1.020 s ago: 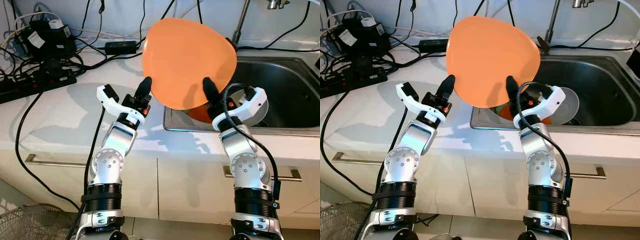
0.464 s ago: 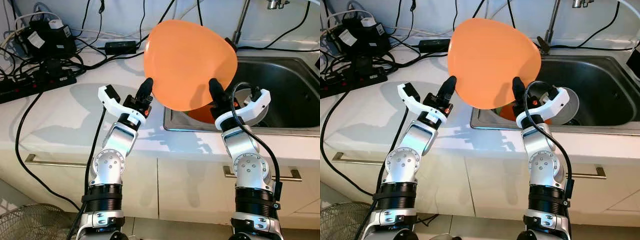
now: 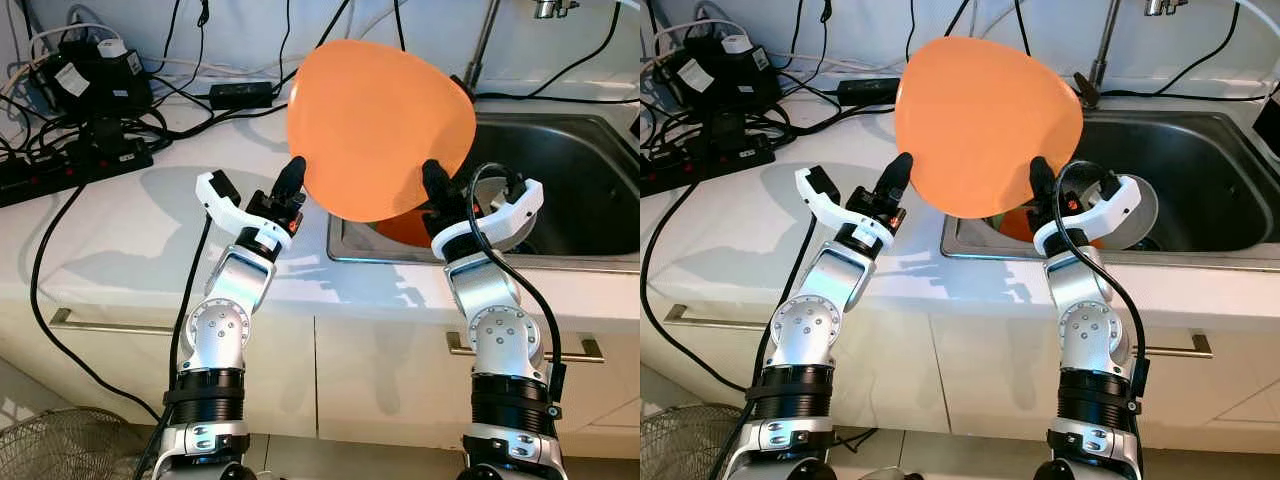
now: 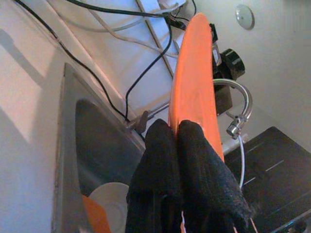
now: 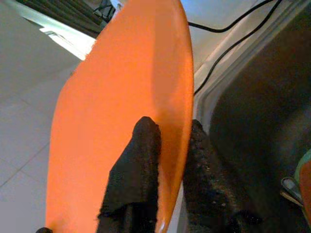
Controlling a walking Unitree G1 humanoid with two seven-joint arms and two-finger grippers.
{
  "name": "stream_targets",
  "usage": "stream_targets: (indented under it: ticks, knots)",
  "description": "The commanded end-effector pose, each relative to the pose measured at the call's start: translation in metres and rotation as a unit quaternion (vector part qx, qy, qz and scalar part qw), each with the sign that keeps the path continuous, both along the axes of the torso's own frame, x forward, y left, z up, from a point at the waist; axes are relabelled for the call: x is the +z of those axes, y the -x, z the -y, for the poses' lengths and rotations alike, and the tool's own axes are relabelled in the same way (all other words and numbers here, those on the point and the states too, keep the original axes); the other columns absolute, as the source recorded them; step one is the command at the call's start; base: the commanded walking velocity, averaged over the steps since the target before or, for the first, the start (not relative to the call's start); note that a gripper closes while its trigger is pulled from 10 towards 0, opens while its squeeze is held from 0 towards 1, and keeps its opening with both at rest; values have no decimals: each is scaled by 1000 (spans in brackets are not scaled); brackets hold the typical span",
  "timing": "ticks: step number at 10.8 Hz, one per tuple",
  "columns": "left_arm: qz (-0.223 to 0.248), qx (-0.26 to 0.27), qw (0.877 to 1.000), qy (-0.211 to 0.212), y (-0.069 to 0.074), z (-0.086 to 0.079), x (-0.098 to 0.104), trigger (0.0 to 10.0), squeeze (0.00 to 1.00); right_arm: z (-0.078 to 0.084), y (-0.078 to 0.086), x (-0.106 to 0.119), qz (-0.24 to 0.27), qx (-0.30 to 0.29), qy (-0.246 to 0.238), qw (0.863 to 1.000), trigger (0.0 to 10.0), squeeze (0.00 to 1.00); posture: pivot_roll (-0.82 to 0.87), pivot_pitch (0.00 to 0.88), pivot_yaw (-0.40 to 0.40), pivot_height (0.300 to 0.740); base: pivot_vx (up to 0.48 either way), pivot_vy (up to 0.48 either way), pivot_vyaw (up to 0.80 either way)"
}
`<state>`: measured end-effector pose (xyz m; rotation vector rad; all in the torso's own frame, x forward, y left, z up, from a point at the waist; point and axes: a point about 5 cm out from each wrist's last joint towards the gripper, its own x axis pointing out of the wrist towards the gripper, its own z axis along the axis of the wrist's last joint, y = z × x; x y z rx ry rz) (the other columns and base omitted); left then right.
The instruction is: Kitchen organization
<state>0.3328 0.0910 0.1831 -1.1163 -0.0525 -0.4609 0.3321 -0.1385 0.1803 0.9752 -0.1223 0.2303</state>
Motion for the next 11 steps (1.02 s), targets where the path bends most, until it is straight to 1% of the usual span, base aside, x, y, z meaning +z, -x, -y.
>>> stream_targets:
  ticks: [1,2,3,4,5,6,8,10,11]
  knots:
    - [19,-13,999,22,2,15,11,10000,0,-2,-1,12,17,4,-3,1000,0,0,23,0,70,740,0,0,0]
    - [18,-12,1000,22,2,15,10,10000,0,-2,-1,12,16,4,-4,1000,0,0,23,0,70,740,0,0,0]
    - [19,-12,1000,19,2,15,10,10000,741,-2,-1,12,16,4,-6,1000,0,0,23,0,70,740,0,0,0]
    - [18,-11,1000,6,1,15,9,10000,1000,-2,-1,12,16,4,-9,1000,0,0,22,0,71,740,0,0,0]
    - [14,-12,1000,-7,1,16,7,10000,1000,-1,-1,13,16,1,-12,1000,0,0,23,0,71,740,0,0,0]
    - [17,-19,999,-36,2,20,4,10000,1000,2,-2,14,14,-9,-19,1000,0,0,22,0,71,740,0,0,0]
    - [20,-33,997,-67,4,26,1,10000,1000,9,-5,16,13,-34,-27,999,0,0,22,0,72,740,0,0,0]
    - [21,-35,995,-89,4,27,-1,10000,1000,17,-8,18,11,-60,-35,998,0,0,24,0,72,740,0,0,0]
    - [23,-32,990,-138,4,29,-5,10000,0,29,-13,24,17,-88,-40,995,0,0,24,0,72,740,0,0,0]
